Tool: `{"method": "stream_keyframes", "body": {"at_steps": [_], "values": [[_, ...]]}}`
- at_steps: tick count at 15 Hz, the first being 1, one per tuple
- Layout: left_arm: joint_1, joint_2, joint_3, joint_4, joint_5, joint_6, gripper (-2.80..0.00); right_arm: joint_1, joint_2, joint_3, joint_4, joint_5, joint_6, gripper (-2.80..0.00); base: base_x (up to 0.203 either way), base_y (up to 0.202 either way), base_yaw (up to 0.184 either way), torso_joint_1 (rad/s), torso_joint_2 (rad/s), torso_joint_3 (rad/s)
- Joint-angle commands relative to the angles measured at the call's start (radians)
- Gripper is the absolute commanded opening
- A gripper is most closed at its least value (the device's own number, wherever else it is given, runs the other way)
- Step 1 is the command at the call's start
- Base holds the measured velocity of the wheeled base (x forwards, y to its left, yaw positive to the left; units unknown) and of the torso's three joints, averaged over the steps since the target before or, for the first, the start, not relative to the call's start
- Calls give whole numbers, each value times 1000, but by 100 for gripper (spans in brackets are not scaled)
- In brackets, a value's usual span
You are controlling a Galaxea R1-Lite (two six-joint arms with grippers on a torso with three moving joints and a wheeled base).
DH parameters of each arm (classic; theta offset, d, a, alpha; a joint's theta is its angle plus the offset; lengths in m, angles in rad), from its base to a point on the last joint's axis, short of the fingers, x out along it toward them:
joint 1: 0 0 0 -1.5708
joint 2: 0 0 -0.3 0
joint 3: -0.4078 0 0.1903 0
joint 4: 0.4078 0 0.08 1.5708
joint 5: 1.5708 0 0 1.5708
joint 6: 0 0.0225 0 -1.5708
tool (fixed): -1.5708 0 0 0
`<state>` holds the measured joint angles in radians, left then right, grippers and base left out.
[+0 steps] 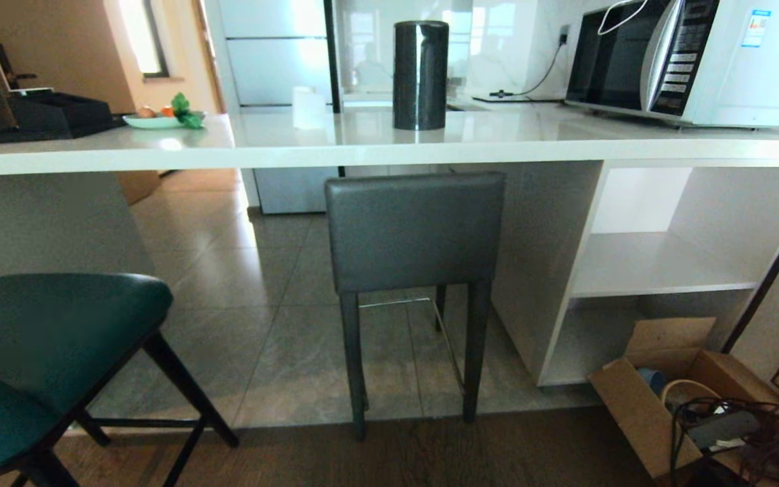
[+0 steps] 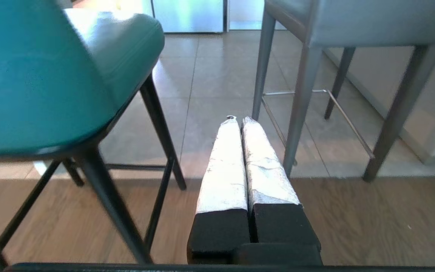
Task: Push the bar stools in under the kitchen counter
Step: Pull the gray chair out from under the dining table
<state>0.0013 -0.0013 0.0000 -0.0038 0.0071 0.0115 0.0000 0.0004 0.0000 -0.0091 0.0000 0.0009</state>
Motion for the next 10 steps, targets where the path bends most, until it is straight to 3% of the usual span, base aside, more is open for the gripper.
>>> {"method": "stream_keyframes", "body": {"at_steps": [1, 10], "values": [[0, 1, 3, -1, 1, 1, -280, 0, 0, 5, 0, 0, 1, -280, 194, 0, 3, -2, 12, -2], [0, 1, 3, -2, 1, -5, -280, 0, 0, 5, 0, 0, 1, -280, 194, 0, 1, 3, 2, 2]]}}
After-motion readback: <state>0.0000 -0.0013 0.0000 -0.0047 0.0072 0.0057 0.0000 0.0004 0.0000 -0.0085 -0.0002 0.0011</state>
